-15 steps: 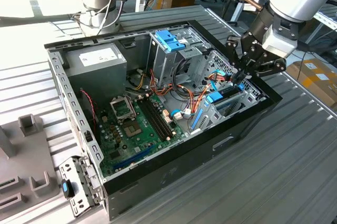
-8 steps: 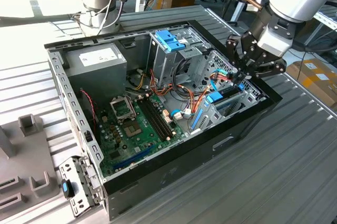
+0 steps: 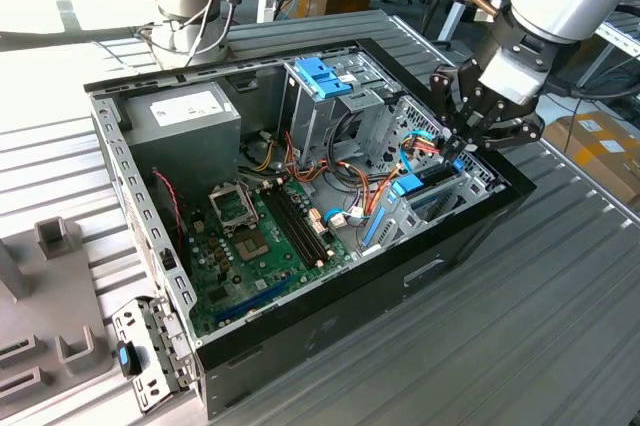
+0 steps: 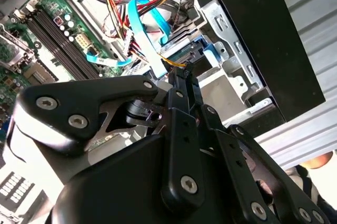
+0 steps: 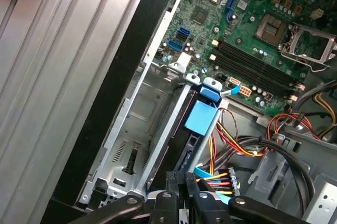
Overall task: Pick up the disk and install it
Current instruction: 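Insert the first disk wire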
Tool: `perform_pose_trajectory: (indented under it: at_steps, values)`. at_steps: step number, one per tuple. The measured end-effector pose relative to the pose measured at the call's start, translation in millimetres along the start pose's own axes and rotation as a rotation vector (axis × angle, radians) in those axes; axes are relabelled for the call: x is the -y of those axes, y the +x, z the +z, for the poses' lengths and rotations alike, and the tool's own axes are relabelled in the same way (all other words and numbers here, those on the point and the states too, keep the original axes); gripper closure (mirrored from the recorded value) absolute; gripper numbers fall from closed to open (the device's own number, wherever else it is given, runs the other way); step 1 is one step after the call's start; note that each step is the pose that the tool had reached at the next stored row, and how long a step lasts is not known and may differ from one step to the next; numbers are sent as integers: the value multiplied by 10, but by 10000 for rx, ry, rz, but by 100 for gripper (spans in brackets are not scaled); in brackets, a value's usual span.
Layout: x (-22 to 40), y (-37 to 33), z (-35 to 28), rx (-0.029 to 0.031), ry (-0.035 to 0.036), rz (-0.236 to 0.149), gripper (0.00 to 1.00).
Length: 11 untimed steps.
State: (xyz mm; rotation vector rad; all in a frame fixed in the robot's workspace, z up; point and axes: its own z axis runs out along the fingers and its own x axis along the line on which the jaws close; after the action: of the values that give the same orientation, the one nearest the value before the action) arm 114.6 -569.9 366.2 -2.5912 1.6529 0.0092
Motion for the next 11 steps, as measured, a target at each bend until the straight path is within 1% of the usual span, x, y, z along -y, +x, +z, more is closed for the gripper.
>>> perform_pose_trajectory:
  at_steps: [7, 11]
  values:
    - [0, 0, 3, -31, 24, 577, 83]
    - [0, 1, 4, -54, 41, 992, 83]
